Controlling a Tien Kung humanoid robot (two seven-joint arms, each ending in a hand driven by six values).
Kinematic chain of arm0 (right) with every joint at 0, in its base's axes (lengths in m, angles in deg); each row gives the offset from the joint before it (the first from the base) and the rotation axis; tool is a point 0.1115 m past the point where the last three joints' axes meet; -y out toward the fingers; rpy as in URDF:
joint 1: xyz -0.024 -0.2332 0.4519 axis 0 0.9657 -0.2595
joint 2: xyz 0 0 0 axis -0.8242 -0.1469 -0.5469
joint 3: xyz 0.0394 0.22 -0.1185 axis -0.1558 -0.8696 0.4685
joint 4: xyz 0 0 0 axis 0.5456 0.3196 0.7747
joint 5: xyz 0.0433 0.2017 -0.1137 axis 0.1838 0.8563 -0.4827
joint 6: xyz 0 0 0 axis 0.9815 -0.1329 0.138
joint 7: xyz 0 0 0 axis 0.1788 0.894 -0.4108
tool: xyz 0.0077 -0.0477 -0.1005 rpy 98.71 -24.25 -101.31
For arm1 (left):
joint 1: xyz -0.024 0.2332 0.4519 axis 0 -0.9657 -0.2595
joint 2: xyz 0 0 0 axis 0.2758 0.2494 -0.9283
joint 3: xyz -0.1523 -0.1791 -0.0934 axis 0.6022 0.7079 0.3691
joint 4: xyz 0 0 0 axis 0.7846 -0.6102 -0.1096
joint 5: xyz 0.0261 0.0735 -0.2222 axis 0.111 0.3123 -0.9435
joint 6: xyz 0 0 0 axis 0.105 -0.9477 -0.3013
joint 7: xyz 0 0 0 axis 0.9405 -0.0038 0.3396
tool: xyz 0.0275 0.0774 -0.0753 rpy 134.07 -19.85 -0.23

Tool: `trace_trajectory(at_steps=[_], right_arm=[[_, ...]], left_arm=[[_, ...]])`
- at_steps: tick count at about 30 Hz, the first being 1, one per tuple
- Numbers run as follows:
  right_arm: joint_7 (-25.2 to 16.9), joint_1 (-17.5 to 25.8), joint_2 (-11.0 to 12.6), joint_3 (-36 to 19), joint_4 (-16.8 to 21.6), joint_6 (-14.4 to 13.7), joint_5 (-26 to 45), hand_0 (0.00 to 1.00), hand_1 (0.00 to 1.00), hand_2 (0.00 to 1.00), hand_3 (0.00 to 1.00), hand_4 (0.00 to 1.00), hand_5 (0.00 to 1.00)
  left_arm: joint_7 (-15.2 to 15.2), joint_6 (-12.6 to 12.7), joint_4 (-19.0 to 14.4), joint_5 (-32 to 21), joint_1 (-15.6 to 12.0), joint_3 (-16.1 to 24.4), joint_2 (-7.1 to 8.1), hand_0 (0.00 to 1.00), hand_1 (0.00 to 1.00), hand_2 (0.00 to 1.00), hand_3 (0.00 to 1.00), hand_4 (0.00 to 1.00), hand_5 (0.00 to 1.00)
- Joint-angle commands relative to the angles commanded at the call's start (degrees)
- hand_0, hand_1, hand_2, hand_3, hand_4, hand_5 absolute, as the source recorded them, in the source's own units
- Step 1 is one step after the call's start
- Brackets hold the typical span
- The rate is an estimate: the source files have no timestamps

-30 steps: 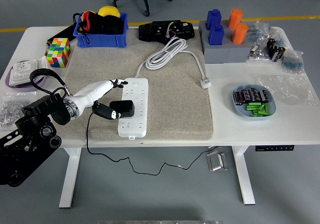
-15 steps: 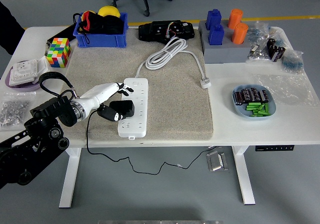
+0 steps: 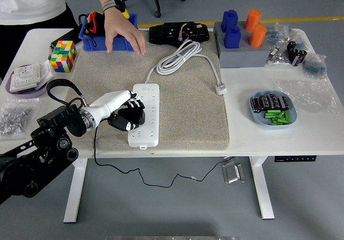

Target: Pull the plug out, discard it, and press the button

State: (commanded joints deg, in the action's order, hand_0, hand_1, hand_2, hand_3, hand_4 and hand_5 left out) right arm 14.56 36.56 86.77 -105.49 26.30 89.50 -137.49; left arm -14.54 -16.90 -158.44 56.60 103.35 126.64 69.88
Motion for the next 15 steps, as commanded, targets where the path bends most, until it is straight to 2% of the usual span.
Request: trace_trajectory(at_steps=[4,5,15], right_arm=[[0.0,0.0,-0.1,-0.1,0.1,0.0,0.0,0.767,0.729,0.724,0.713,0.883,0.658],[0.0,0.1,-0.1,0.0,0.1,0.0,0.0,0.767,0.729,0.724,0.713,0.883,0.658],[0.0,0.2,-0.2,-0.5,0.0,0.0,-0.1,0.767,0.729,0.724,0.713,0.883,0.658]], left_arm=[[-0.2,-0.3,0.4,-0.6,0.2,-0.6,0.07,0.556,0.492,0.491,0.589,0.707,0.002],[-0.3,-0.5,0.5,-0.8,0.2,-0.7,0.07,0.487,0.389,0.418,0.556,0.672,0.002],[-1.5,-0.9,-0.2,-1.0,0.6,-0.3,0.45,0.462,0.375,0.415,0.552,0.662,0.002]])
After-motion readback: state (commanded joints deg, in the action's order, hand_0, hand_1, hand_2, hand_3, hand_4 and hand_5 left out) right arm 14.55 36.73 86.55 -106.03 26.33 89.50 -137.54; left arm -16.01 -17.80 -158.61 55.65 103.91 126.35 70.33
